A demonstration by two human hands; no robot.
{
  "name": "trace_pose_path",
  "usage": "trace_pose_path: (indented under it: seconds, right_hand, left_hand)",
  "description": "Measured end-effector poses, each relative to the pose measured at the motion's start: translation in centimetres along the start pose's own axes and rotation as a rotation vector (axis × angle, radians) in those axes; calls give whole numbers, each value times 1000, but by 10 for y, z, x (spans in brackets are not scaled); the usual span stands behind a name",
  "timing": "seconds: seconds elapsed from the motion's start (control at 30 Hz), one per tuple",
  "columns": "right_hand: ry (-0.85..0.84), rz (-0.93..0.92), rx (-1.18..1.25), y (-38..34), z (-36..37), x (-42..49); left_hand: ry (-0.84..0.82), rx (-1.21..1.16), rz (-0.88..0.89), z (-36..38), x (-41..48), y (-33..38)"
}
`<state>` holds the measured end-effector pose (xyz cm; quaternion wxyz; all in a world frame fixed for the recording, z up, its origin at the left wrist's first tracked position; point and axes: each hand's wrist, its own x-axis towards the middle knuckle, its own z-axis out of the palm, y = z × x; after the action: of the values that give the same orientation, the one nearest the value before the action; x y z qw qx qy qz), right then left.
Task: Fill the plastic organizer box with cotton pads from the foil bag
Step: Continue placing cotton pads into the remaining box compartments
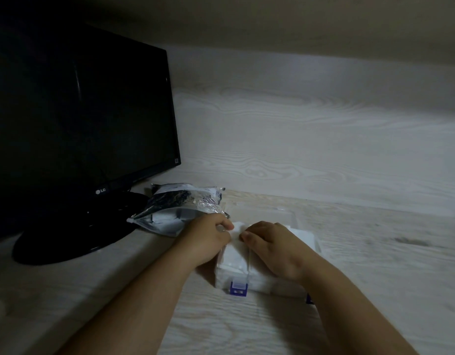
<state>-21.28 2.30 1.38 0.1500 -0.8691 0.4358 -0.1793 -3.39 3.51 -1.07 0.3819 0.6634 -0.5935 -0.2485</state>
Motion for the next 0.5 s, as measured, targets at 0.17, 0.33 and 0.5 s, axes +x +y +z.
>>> trace_pose_path:
  seconds: [0.17, 0.33, 0.5]
  right_hand:
    - [73, -12, 21, 1, -4, -3]
    - [158, 35, 156, 1, -9, -7]
    - [223, 40, 220, 3, -9, -9]
  left_hand:
    - [93, -28, 50, -5, 3, 0]
    - [219, 11, 32, -15, 3, 2]
    - [296, 202, 29, -27, 0, -9]
